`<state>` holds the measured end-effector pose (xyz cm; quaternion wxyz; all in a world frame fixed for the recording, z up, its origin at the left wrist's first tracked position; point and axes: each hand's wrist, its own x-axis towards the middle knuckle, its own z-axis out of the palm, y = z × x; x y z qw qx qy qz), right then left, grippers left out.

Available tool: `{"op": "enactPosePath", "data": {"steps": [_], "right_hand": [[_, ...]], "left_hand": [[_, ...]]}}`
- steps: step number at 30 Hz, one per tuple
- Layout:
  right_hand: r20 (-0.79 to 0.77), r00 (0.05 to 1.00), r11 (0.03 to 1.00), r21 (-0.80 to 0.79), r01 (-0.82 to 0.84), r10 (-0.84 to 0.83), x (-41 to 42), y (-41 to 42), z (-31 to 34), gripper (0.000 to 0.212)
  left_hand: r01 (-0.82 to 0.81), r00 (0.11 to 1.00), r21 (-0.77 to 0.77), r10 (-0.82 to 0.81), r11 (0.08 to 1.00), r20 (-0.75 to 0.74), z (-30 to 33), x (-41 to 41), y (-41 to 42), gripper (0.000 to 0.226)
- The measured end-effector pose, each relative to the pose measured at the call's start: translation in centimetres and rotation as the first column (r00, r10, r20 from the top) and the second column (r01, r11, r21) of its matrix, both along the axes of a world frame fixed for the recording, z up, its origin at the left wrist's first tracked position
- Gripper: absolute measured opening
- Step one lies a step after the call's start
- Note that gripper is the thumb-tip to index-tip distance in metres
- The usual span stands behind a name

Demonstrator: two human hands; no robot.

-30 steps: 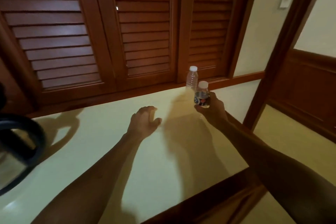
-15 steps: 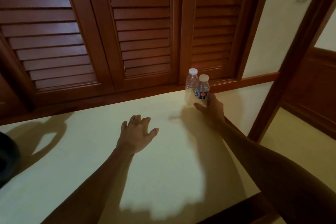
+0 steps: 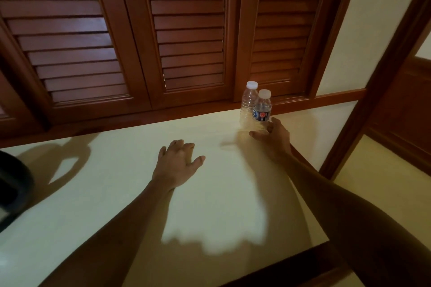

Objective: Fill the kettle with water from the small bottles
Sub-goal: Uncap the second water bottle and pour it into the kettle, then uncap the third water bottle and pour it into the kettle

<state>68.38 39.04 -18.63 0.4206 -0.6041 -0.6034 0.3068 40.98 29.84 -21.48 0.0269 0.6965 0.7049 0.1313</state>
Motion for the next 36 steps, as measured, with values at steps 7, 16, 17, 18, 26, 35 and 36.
{"op": "enactPosePath", "data": {"steps": [7,16,17,18,26,35,36], "right_hand": [[0.058,0.986,0.986,-0.042,0.16,-0.157,-1.4,-6.2,-0.3,0.053],[0.374,0.877,0.94,0.038,-0.34,0.302,-15.7,-19.2,-1.3,0.05],[0.401,0.852,0.923,0.035,-0.383,0.338,-18.1,-20.7,-1.6,0.05],[0.417,0.83,0.907,0.029,-0.42,0.371,-20.3,-22.2,-1.8,0.05],[0.5,0.681,0.789,-0.009,-0.614,0.535,-35.4,-34.6,-2.6,0.059],[0.637,0.529,0.723,-0.065,-0.688,0.561,-44.6,-40.4,-1.9,0.059],[0.666,0.516,0.733,-0.068,-0.677,0.539,-44.9,-40.4,-2.1,0.059]], "left_hand": [[-0.003,0.985,0.202,-0.033,0.979,0.172,1.0,0.0,-2.9,0.031],[0.164,0.964,0.196,-0.199,0.967,0.175,0.7,-9.2,-15.3,0.027],[0.153,0.966,0.202,-0.189,0.967,0.174,0.7,-10.9,-17.5,0.027],[0.141,0.968,0.217,-0.18,0.966,0.175,0.7,-12.7,-19.8,0.027],[0.023,0.975,0.242,-0.075,0.97,0.21,1.5,-26.6,-38.1,0.016],[-0.548,0.77,0.3,0.332,0.781,0.544,2.3,-36.7,-47.4,0.014],[-0.627,0.715,0.304,0.375,0.717,0.591,2.3,-37.7,-47.7,0.015]]}}
